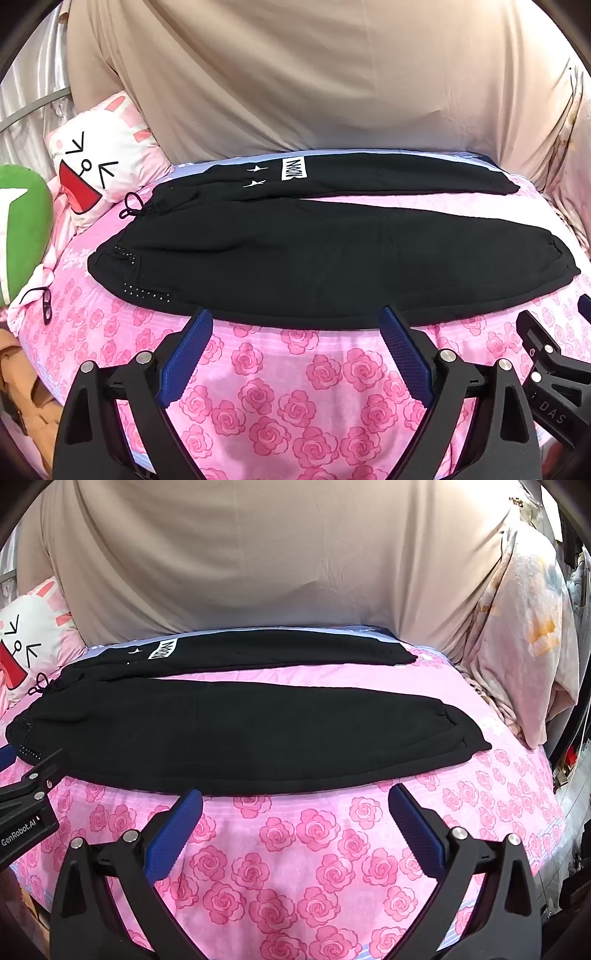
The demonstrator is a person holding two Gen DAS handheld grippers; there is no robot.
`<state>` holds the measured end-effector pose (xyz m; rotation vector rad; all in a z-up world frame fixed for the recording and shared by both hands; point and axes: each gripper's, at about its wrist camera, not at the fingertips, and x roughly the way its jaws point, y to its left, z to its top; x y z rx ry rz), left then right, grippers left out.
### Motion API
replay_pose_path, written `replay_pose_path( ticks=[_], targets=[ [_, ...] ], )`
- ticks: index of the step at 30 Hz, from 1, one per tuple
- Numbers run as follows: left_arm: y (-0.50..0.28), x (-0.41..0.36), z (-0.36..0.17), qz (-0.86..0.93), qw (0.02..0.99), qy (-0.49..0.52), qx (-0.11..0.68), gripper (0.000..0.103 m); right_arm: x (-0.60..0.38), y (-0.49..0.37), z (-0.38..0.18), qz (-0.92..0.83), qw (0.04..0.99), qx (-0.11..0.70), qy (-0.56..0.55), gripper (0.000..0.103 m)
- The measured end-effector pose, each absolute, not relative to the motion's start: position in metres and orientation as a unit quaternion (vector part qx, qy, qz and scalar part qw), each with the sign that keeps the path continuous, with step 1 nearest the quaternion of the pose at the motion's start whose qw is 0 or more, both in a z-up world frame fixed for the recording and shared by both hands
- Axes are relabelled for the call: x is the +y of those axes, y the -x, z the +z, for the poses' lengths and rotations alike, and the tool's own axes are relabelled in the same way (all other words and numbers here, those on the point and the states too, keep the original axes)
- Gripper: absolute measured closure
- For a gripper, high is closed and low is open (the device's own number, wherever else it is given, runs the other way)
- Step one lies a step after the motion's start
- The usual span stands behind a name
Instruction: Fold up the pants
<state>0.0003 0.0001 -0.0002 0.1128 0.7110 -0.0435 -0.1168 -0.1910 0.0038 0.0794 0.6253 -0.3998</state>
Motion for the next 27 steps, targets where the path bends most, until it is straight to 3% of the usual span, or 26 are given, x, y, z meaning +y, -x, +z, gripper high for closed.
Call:
replay_pose_path(
  ticks=[27],
  targets=[
    [-0.001,-0.004,-0.009,-0.034,0.935,-0.06,0.348,0.014,-0.195,0.115,0.001,-0.198,0.931,0.305,-0.045,0.005]
  ],
)
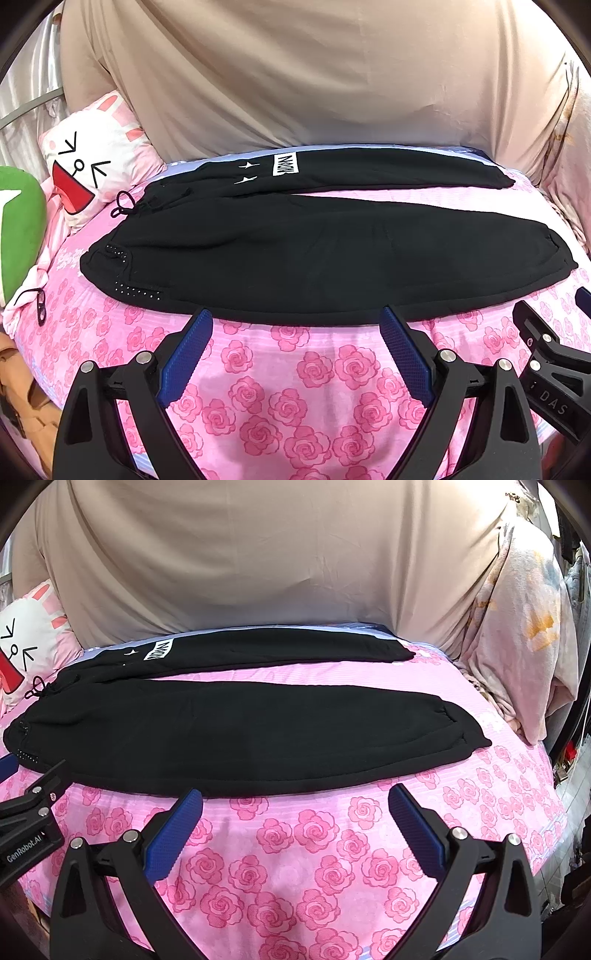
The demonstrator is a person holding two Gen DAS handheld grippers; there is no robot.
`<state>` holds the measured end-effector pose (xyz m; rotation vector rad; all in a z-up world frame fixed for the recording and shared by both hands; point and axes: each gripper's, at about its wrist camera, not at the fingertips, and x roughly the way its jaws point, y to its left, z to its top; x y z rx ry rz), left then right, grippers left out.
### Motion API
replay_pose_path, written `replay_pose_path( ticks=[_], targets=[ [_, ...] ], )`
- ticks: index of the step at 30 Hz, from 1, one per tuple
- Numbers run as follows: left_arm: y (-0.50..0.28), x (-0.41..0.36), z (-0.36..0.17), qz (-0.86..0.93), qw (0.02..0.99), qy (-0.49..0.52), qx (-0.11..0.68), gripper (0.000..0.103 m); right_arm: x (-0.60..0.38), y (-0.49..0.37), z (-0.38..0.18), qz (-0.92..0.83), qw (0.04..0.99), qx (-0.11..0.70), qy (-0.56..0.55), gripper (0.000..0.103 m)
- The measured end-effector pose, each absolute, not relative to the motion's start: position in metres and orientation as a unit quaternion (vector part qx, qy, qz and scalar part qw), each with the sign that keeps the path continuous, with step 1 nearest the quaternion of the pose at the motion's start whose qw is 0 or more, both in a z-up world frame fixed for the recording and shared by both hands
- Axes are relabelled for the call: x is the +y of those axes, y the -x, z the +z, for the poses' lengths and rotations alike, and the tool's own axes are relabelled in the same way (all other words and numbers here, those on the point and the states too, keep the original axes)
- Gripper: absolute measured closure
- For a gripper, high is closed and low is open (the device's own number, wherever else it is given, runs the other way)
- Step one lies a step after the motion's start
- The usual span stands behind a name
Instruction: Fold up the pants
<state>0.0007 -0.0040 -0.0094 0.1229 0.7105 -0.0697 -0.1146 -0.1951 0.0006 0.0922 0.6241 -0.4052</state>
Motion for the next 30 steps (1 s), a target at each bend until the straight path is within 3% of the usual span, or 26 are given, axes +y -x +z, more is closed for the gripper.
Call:
replay_pose_path(
  ticks=[30],
  targets=[
    [-0.0036,-0.007,-0.0125,-0.037,0.932,-0.062,0.354,0.014,-0.1859,0.1096,0.0023,-0.196,0.931,0.306,-0.045,0.005]
  ],
)
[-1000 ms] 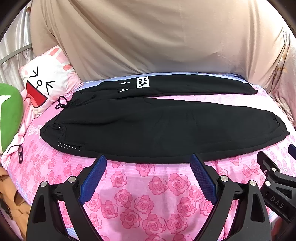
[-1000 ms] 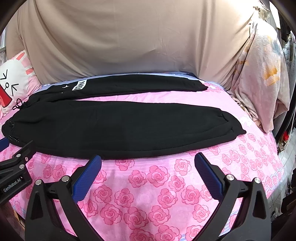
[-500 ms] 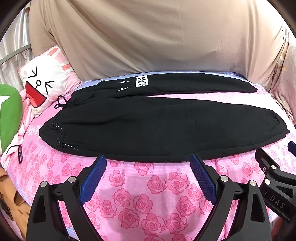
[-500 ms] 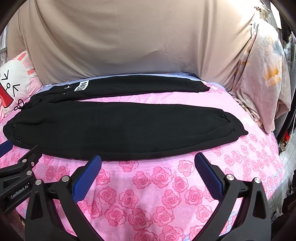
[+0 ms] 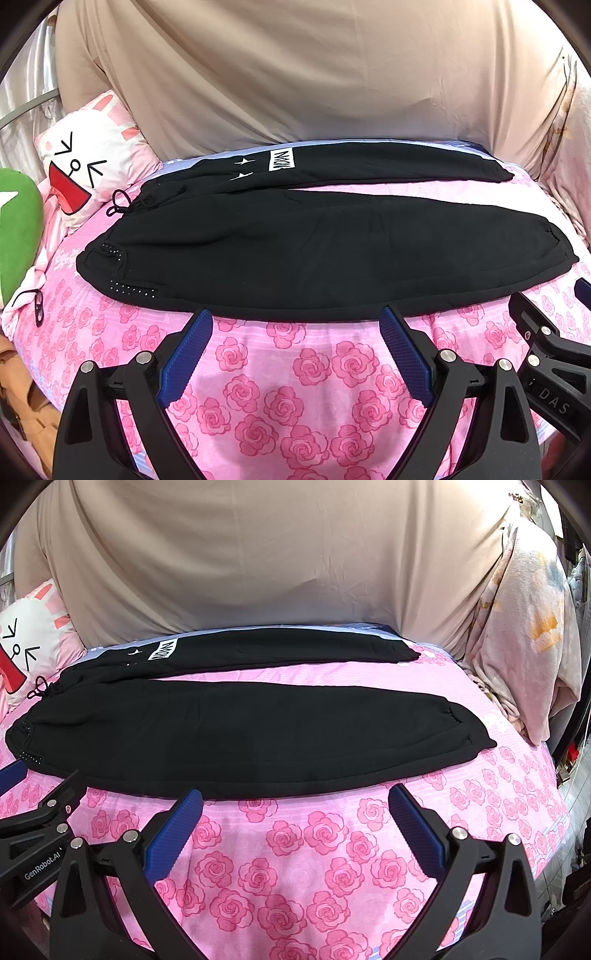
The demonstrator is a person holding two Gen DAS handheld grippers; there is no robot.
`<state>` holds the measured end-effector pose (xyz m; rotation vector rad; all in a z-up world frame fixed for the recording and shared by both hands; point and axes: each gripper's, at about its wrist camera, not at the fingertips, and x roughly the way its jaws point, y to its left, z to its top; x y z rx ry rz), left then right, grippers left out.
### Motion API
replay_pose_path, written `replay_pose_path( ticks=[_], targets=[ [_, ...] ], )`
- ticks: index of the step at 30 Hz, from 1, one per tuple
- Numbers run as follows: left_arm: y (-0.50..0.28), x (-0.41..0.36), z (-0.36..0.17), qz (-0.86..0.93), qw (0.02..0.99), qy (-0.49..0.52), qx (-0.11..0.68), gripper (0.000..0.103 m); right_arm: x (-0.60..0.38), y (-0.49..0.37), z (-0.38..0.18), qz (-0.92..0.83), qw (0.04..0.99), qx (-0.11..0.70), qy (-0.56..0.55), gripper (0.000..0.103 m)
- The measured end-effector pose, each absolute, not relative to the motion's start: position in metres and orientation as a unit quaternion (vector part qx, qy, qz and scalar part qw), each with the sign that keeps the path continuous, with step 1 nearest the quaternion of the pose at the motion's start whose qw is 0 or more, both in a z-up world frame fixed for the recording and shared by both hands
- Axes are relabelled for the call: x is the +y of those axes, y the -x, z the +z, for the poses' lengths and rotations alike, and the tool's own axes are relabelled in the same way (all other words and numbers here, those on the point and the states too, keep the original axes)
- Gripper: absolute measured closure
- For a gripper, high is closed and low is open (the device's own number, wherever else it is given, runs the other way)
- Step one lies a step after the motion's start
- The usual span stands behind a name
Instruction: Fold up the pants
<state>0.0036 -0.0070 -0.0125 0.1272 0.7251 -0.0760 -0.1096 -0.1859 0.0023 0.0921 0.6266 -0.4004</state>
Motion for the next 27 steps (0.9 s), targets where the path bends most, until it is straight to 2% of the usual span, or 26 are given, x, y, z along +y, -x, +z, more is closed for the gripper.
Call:
replay_pose_path(
  ticks=[27],
  targets=[
    [-0.0087,-0.0109,-0.0135,-0.04,0.93,-0.066,0.358,0.013,-0.1844,0.1057,-0.0025,-0.196,0.93,0.309,-0.047,0.005]
  ],
)
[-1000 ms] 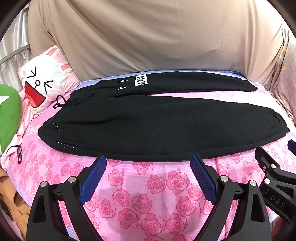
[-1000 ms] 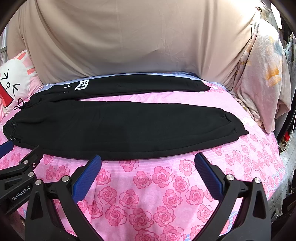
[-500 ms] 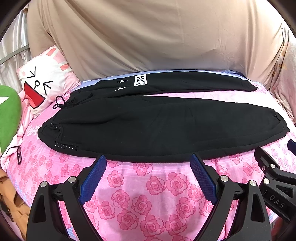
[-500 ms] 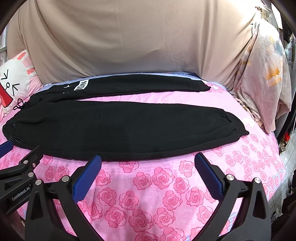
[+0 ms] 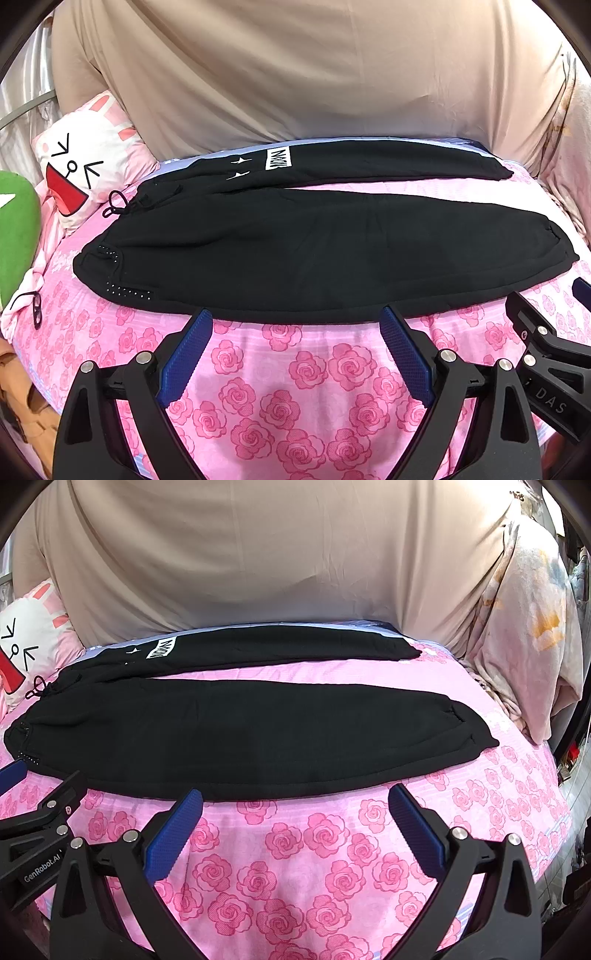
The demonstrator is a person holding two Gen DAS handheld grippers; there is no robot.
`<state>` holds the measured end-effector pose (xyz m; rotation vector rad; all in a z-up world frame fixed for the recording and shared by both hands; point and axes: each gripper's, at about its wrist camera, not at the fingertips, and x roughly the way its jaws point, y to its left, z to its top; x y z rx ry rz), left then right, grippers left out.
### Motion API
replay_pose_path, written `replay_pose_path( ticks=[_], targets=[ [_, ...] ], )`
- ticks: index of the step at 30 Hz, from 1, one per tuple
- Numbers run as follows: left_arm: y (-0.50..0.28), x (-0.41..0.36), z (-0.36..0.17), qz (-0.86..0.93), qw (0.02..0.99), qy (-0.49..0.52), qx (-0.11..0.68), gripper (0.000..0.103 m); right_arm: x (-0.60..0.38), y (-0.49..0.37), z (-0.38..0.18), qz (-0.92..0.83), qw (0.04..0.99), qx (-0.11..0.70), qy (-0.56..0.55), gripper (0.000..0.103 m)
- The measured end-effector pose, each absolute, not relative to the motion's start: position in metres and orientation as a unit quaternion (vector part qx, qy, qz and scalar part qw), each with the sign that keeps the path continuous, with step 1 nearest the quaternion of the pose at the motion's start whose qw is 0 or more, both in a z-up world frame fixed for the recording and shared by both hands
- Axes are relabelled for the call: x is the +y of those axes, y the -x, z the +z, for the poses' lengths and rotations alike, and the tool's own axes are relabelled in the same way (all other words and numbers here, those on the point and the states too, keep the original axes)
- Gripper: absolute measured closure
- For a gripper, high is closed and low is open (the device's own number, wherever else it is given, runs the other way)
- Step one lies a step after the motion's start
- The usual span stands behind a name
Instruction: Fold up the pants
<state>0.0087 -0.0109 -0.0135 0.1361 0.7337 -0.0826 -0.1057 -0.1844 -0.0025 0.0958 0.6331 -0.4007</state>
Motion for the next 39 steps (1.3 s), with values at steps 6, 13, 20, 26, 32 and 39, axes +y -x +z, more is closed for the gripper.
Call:
replay_pose_path(
  ticks=[6,13,20,26,32,39],
  targets=[
    [-0.009,-0.011,-0.015,-0.04,0.93,-0.067,0.36,0.013,-0.184,0.104,-0.004,-0.202,0.928,0.31,-0.045,0.005],
    [-0.013,-0.012,-0.016,-0.041,0.929,-0.067,0.363,0.013,-0.189,0.101,-0.009,-0.204,0.926,0.314,-0.044,0.005],
    [-0.036,-0.009,-0.013,-0.038,0.926,-0.059,0.371,0.013,-0.208,0.08,-0.007,-0.221,0.919,0.322,-0.049,0.005],
    [-0.078,0.022,-0.004,-0.043,0.926,-0.005,0.376,0.013,-0.25,0.047,-0.004,-0.232,0.916,0.318,-0.071,0.005],
    [-0.163,0.109,0.018,0.017,0.935,0.051,0.352,0.013,-0.332,-0.009,0.012,-0.267,0.919,0.282,-0.063,0.005],
    [-0.321,0.251,0.019,0.12,0.899,0.138,0.399,0.014,-0.478,-0.088,0.023,-0.304,0.901,0.296,-0.092,0.005]
  ],
)
